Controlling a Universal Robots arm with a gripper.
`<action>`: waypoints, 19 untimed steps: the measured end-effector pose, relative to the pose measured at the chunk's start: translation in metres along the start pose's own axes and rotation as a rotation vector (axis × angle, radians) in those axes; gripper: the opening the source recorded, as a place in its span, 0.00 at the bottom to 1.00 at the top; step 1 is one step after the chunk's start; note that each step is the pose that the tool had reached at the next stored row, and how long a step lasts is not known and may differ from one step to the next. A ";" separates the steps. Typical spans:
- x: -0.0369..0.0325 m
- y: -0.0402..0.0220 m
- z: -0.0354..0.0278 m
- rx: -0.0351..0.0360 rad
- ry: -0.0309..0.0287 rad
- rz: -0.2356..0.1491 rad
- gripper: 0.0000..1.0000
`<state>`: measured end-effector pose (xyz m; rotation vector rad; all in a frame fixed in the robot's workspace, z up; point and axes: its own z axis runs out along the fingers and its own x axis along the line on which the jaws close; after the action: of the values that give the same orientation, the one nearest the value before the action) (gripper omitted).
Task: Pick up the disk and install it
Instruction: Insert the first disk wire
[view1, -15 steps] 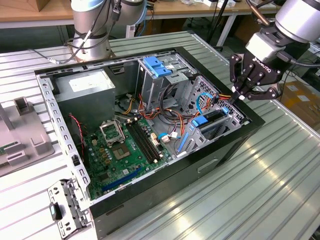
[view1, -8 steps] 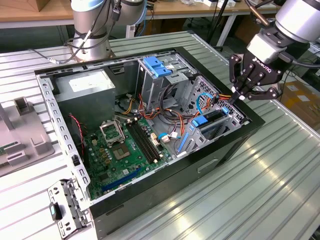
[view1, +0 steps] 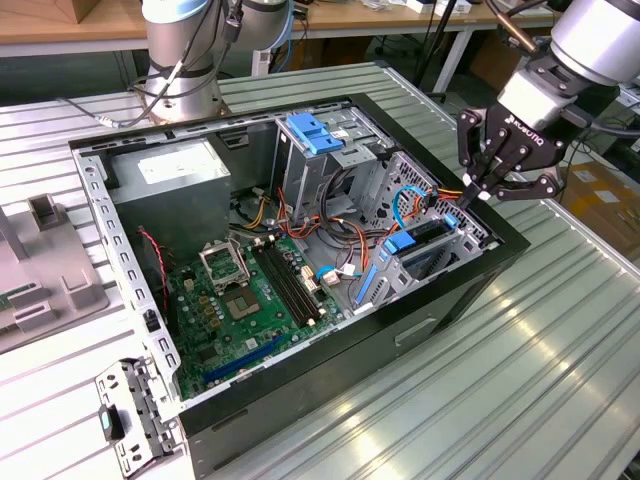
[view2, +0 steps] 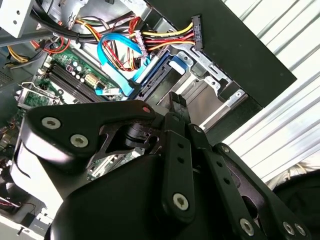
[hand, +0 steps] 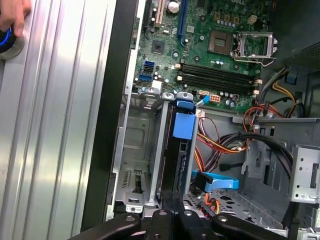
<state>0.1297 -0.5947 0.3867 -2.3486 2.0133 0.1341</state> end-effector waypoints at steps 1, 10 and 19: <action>0.0000 0.0000 0.0000 -0.0006 0.0002 -0.006 0.11; 0.0000 0.0000 0.0000 -0.0085 0.0020 -0.089 0.11; 0.0000 0.0000 0.0001 -0.0200 0.0046 -0.209 0.11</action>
<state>0.1297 -0.5947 0.3866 -2.5542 1.7610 0.1411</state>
